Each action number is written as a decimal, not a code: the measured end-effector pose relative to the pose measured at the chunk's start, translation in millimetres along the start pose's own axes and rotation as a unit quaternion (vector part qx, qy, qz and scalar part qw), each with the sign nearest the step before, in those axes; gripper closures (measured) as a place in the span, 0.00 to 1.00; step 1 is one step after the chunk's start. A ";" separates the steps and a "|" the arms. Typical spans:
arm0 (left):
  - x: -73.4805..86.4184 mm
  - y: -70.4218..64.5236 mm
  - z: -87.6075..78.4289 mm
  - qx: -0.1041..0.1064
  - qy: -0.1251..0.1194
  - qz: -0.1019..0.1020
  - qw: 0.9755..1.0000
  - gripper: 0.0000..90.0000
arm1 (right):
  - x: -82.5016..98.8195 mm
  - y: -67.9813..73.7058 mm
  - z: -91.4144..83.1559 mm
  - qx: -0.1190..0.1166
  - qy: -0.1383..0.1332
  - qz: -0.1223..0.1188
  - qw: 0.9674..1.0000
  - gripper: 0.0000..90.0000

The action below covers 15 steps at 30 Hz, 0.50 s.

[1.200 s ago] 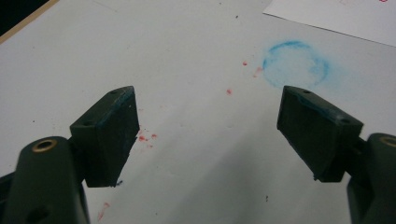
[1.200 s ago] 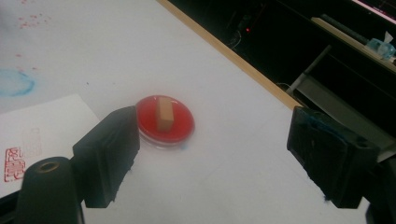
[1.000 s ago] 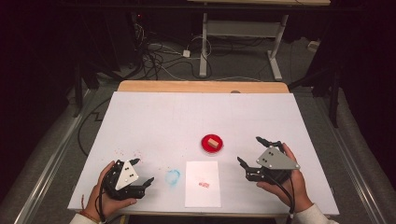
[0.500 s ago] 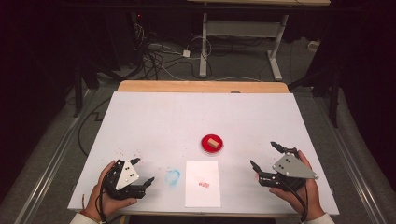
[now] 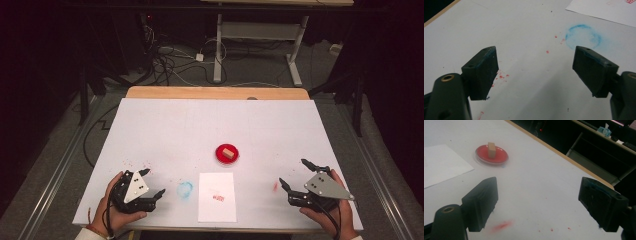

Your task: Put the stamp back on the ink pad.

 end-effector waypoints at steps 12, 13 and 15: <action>-1.2 2.4 -2.4 -0.006 -0.011 -0.002 1.000 0.23 | 28.6 -3.1 -5.0 0.005 0.034 0.031 0.999 0.18; -0.6 1.9 -2.5 -0.006 -0.010 -0.001 1.000 0.23 | 29.2 -2.8 -5.2 0.003 0.035 0.030 0.999 0.18; 0.0 0.9 -3.5 -0.008 -0.008 0.000 1.000 0.23 | 29.0 -2.2 -5.6 0.007 0.034 0.028 0.999 0.18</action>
Point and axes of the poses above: each handheld gripper's, and its own axes: z roughly forward along the jaws, x roughly out of its underside, y roughly to its left, the point moved 2 cm from there along z, roughly forward along the jaws, and after that the axes turned 1 degree about x, right-handed, at the moved point
